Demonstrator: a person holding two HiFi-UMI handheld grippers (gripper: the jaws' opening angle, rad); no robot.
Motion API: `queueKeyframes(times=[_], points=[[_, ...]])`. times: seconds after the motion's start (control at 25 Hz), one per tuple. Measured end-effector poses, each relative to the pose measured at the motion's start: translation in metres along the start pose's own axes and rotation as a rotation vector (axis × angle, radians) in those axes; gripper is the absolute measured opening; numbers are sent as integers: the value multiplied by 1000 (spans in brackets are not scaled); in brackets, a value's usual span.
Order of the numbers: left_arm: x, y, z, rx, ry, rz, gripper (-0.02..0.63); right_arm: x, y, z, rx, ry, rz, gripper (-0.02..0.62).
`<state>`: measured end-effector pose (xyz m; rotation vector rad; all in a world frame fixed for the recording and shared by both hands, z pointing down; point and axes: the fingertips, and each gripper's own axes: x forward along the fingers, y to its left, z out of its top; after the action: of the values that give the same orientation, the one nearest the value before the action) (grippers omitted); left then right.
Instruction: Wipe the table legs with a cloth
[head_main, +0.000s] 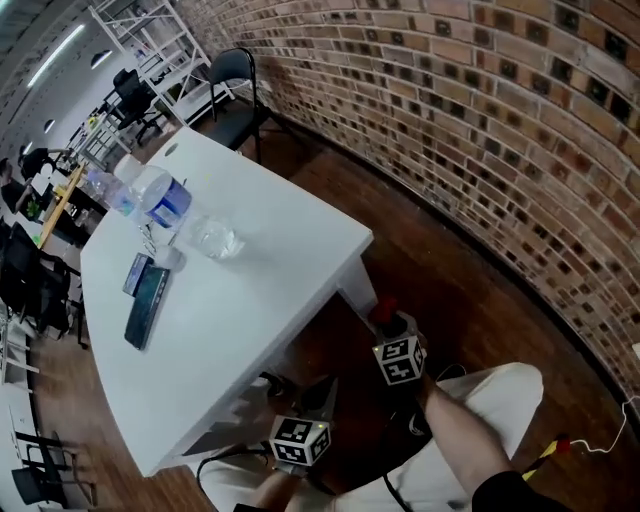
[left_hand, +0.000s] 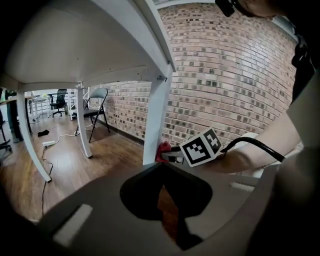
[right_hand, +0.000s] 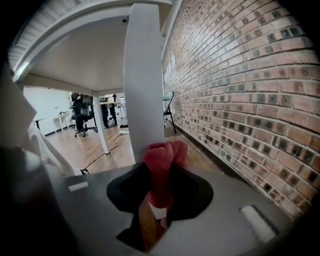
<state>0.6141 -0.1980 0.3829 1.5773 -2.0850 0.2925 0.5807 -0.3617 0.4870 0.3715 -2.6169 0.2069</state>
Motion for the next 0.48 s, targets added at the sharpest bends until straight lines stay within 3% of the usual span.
queueKeyframes(times=[0.48], points=[[17, -9, -29, -12, 106, -2, 3, 38, -6, -92, 107, 121, -55, 92]])
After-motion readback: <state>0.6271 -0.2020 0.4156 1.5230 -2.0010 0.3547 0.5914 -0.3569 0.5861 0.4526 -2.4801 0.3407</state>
